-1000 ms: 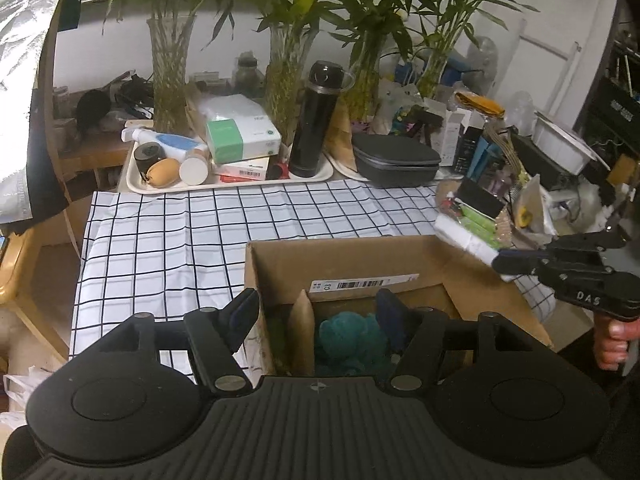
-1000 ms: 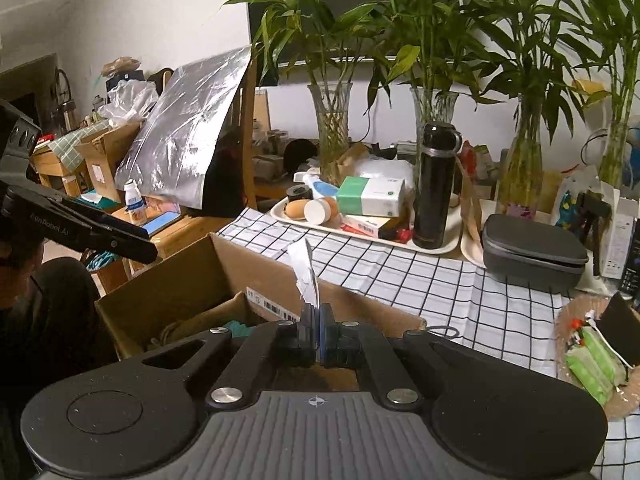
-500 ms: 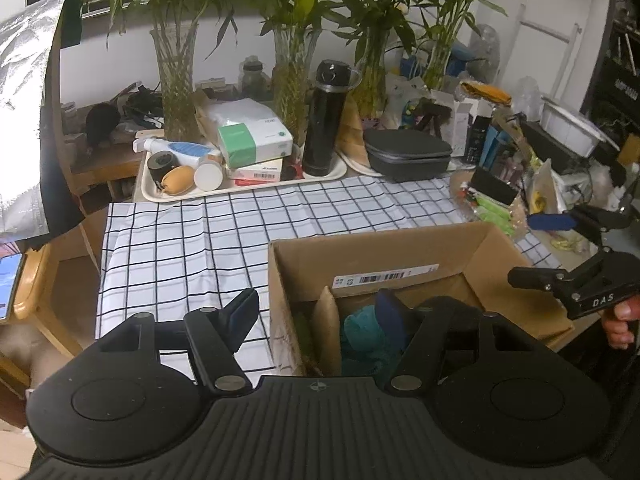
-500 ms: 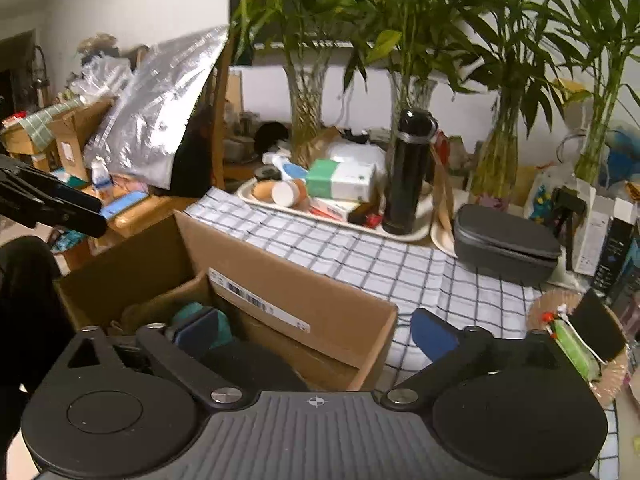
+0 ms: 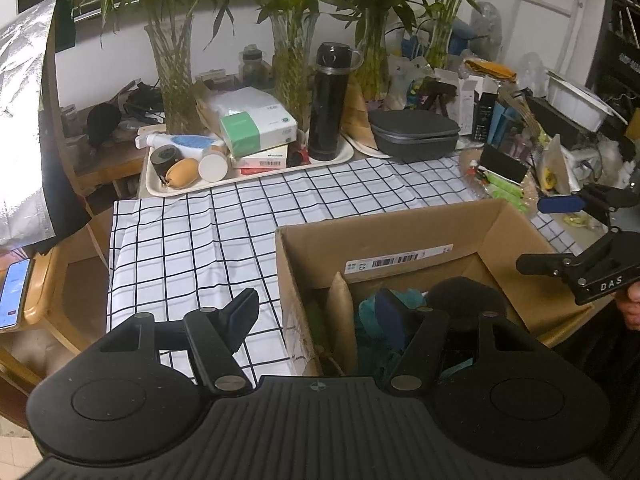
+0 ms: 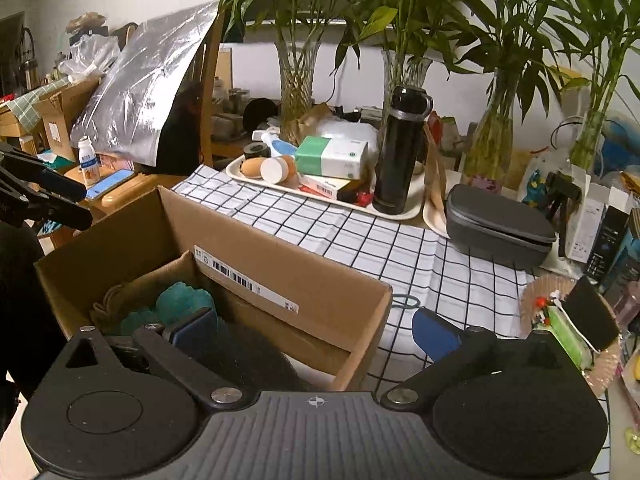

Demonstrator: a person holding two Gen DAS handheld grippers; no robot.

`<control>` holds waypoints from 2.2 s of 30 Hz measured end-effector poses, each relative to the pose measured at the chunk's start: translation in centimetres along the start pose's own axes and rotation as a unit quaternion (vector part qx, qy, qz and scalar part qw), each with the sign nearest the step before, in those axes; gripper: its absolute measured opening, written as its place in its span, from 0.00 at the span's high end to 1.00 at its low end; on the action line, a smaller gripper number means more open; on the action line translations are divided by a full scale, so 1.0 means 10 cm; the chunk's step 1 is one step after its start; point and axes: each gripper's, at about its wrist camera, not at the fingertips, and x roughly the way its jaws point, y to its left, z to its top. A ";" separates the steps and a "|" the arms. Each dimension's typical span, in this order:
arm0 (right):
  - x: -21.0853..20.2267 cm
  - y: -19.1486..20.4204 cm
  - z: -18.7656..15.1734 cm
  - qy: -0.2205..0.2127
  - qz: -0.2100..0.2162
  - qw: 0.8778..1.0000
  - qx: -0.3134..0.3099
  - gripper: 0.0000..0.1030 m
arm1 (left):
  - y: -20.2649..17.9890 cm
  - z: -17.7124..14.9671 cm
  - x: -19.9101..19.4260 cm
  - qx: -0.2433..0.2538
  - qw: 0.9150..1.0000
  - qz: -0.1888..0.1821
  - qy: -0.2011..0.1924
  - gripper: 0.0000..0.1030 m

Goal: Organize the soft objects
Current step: 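Withdraw both open grippers from the box back over the table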

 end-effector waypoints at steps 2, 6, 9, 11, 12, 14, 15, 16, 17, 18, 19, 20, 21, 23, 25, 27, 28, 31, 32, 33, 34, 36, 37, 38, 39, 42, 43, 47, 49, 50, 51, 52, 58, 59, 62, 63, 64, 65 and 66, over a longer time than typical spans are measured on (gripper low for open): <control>0.01 0.00 -0.01 0.003 -0.001 1.000 0.000 0.00 | 0.00 0.00 0.01 -0.001 1.000 -0.001 0.001 0.39; 0.03 -0.01 -0.02 0.011 -0.002 1.000 0.001 0.00 | 0.00 -0.01 0.04 0.003 1.000 -0.001 0.004 0.39; 0.07 -0.01 -0.03 0.023 -0.001 1.000 0.003 0.00 | -0.02 -0.02 0.08 0.014 1.000 0.001 0.008 0.39; 0.11 0.00 -0.03 0.031 0.001 1.000 0.001 0.00 | -0.03 -0.03 0.10 0.023 1.000 0.004 0.011 0.38; 0.12 0.01 -0.04 0.035 0.002 0.999 -0.001 0.00 | -0.04 -0.04 0.12 0.027 1.000 0.005 0.013 0.38; 0.14 0.03 -0.04 0.043 0.005 0.999 -0.007 0.00 | -0.04 -0.05 0.15 0.032 0.999 0.004 0.017 0.35; 0.16 0.04 -0.05 0.046 0.006 0.999 -0.010 0.00 | -0.04 -0.06 0.17 0.035 0.999 0.003 0.020 0.33; 0.17 0.05 -0.05 0.049 0.008 0.999 -0.012 0.00 | -0.04 -0.06 0.19 0.036 0.999 0.003 0.021 0.32; 0.18 0.06 -0.05 0.051 0.008 0.999 -0.015 0.00 | -0.04 -0.07 0.20 0.036 0.999 0.002 0.022 0.32; 0.19 0.07 -0.05 0.053 0.007 0.998 -0.017 0.00 | -0.03 -0.08 0.22 0.036 0.999 0.001 0.024 0.32; 0.20 0.08 -0.05 0.054 0.006 0.998 -0.019 0.00 | -0.02 -0.08 0.24 0.036 0.999 -0.001 0.026 0.32; 0.21 0.07 -0.05 0.055 0.006 0.998 -0.019 0.00 | -0.02 -0.09 0.25 0.035 0.999 -0.003 0.029 0.31; 0.22 0.07 -0.05 0.056 0.006 0.998 -0.018 0.00 | -0.01 -0.09 0.27 0.034 0.999 -0.005 0.030 0.31; 0.25 0.07 -0.05 0.062 0.004 0.998 -0.019 0.00 | 0.01 -0.10 0.30 0.034 0.999 -0.007 0.031 0.31; 0.28 0.08 -0.05 0.067 0.001 0.998 -0.021 0.00 | 0.03 -0.10 0.33 0.035 0.999 -0.011 0.030 0.31; 0.30 0.10 -0.04 0.070 -0.002 0.997 -0.024 0.00 | 0.05 -0.10 0.35 0.034 0.999 -0.015 0.028 0.31; 0.30 0.10 -0.04 0.070 -0.002 0.997 -0.025 0.00 | 0.05 -0.10 0.36 0.034 0.999 -0.017 0.026 0.31; 0.31 0.10 -0.04 0.066 -0.005 0.997 -0.026 0.00 | 0.09 -0.06 0.39 0.030 0.999 -0.025 0.018 0.31; 0.31 0.09 -0.03 0.065 -0.005 0.998 -0.025 0.00 | 0.10 -0.05 0.39 0.029 0.999 -0.029 0.015 0.31; 0.31 0.08 -0.03 0.064 -0.005 0.998 -0.024 0.00 | 0.12 -0.03 0.40 0.027 0.999 -0.032 0.012 0.31; 0.31 0.08 -0.02 0.063 -0.005 0.998 -0.022 0.00 | 0.12 -0.02 0.40 0.025 0.999 -0.035 0.009 0.31; 0.31 0.07 -0.01 0.059 -0.005 0.998 -0.021 0.00 | 0.13 0.02 0.40 0.026 0.999 -0.042 0.001 0.31; 0.30 0.07 0.00 0.056 -0.006 0.998 -0.021 0.00 | 0.14 0.04 0.40 0.028 0.999 -0.046 -0.004 0.31; 0.30 0.07 0.01 0.054 -0.006 0.998 -0.020 0.00 | 0.14 0.06 0.40 0.031 0.998 -0.050 -0.009 0.31; 0.31 0.06 0.02 0.051 -0.007 0.999 -0.019 0.00 | 0.15 0.08 0.39 0.034 0.998 -0.053 -0.015 0.31; 0.31 0.03 0.06 0.039 -0.010 0.999 -0.012 0.00 | 0.16 0.15 0.40 0.044 0.997 -0.062 -0.028 0.31; 0.30 0.01 0.07 0.034 -0.011 0.999 -0.009 0.00 | 0.17 0.18 0.41 0.046 0.996 -0.066 -0.030 0.31; 0.26 -0.09 0.14 0.008 -0.013 1.000 0.011 0.00 | 0.22 0.28 0.44 0.047 0.995 -0.079 -0.042 0.31; 0.24 -0.15 0.16 -0.004 -0.016 1.000 0.020 0.00 | 0.26 0.33 0.46 0.045 0.994 -0.083 -0.048 0.31; 0.23 -0.18 0.18 -0.009 -0.018 0.999 0.025 0.00 | 0.28 0.35 0.47 0.045 0.994 -0.084 -0.050 0.31; 0.23 -0.21 0.19 -0.012 -0.021 0.999 0.029 0.00 | 0.29 0.37 0.48 0.045 0.994 -0.086 -0.052 0.31; 0.24 -0.25 0.21 -0.015 -0.023 0.999 0.035 0.00 | 0.31 0.39 0.49 0.045 0.994 -0.087 -0.054 0.31; 0.29 -0.44 0.28 -0.029 -0.030 0.997 0.061 0.00 | 0.43 0.50 0.61 0.034 0.994 -0.087 -0.063 0.31; 0.30 -0.47 0.30 -0.030 -0.031 0.997 0.064 0.00 | 0.45 0.51 0.64 0.036 0.994 -0.086 -0.065 0.31; 0.37 -0.56 0.33 -0.031 -0.035 0.997 0.067 0.00 | 0.54 0.56 0.73 0.026 0.994 -0.085 -0.069 0.31; 0.39 -0.58 0.34 -0.029 -0.038 0.997 0.068 0.00 | 0.57 0.58 0.75 0.018 0.994 -0.088 -0.069 0.31; 0.41 -0.62 0.35 -0.028 -0.041 0.996 0.070 0.00 | 0.62 0.60 0.79 0.007 0.993 -0.094 -0.068 0.31; 0.44 -0.65 0.35 -0.028 -0.044 0.996 0.071 0.00 | 0.66 0.61 0.83 -0.001 0.993 -0.100 -0.067 0.31; 0.46 -0.68 0.36 -0.029 -0.045 0.996 0.072 0.00 | 0.69 0.63 0.87 -0.009 0.992 -0.105 -0.067 0.31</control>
